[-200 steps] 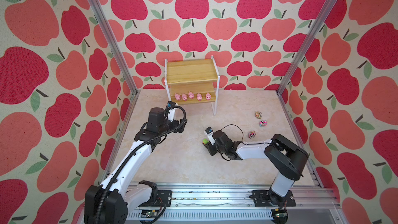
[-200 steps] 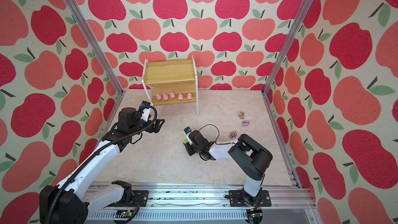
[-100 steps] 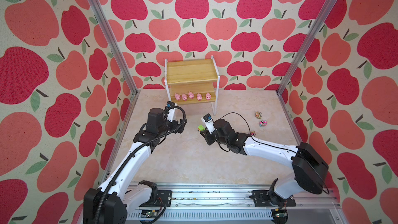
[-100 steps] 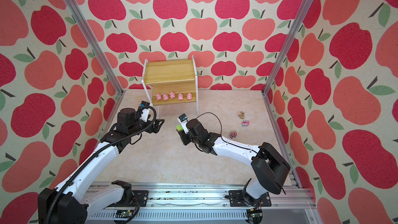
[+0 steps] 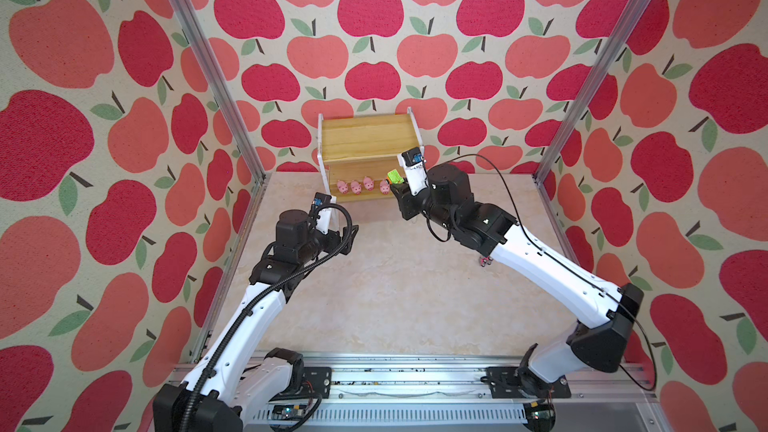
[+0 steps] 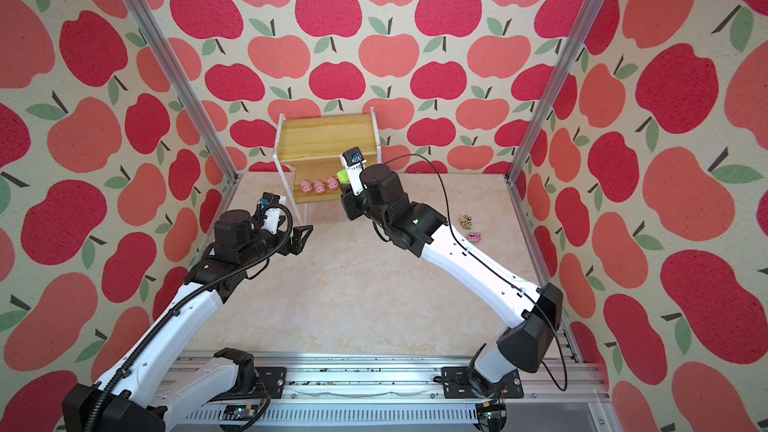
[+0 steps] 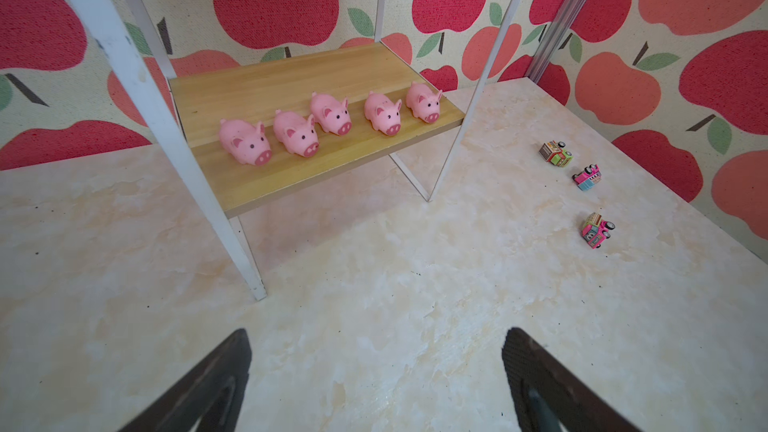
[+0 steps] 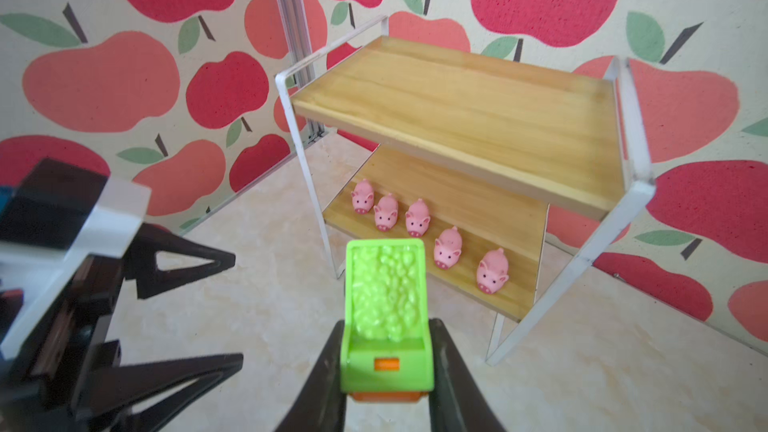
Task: Place and organize the plastic toys onto the shelf
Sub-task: 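Raise the green truck with the right gripper above the upper shelf, then lower the green truck onto the upper shelf and open the right gripper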
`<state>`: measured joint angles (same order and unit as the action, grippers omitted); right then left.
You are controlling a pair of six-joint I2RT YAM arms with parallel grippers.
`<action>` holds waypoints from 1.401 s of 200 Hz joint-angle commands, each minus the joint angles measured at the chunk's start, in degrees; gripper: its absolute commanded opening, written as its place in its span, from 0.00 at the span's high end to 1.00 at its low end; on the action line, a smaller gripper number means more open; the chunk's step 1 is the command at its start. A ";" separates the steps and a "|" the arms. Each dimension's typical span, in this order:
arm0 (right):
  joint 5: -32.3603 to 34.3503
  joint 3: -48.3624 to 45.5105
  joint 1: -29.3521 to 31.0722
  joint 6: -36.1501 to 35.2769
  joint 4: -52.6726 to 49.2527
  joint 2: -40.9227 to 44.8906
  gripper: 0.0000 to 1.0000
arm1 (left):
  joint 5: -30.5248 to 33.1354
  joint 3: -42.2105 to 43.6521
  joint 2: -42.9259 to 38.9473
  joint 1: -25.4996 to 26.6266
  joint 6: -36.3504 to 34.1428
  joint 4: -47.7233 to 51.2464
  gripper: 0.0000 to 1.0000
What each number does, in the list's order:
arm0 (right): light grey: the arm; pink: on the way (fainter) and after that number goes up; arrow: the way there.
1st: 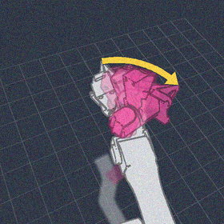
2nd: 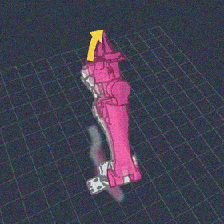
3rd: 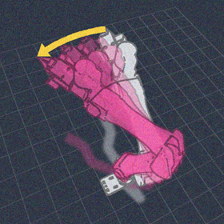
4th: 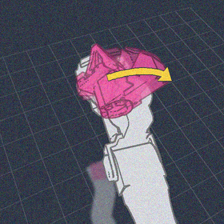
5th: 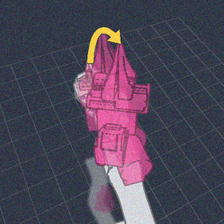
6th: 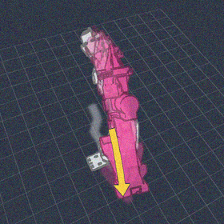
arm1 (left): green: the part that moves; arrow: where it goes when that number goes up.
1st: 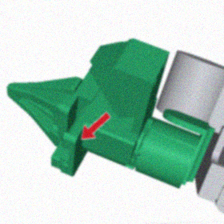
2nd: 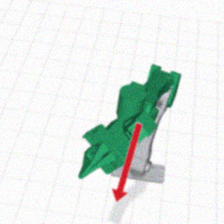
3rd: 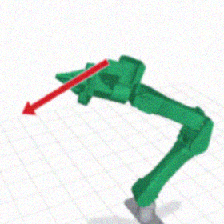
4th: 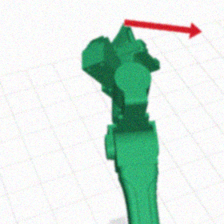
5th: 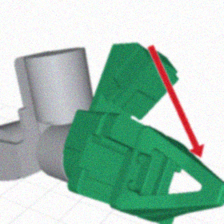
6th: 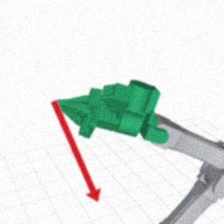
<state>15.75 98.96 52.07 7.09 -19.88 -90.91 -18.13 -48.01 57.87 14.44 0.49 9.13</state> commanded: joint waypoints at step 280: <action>10.35 54.86 -10.50 8.95 -14.78 -42.23 0.67 | 6.42 1.78 5.67 15.89 -3.74 -0.44 0.04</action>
<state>23.77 152.42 41.98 15.14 -36.36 -131.55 -12.43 -46.63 63.00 30.09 -2.50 8.29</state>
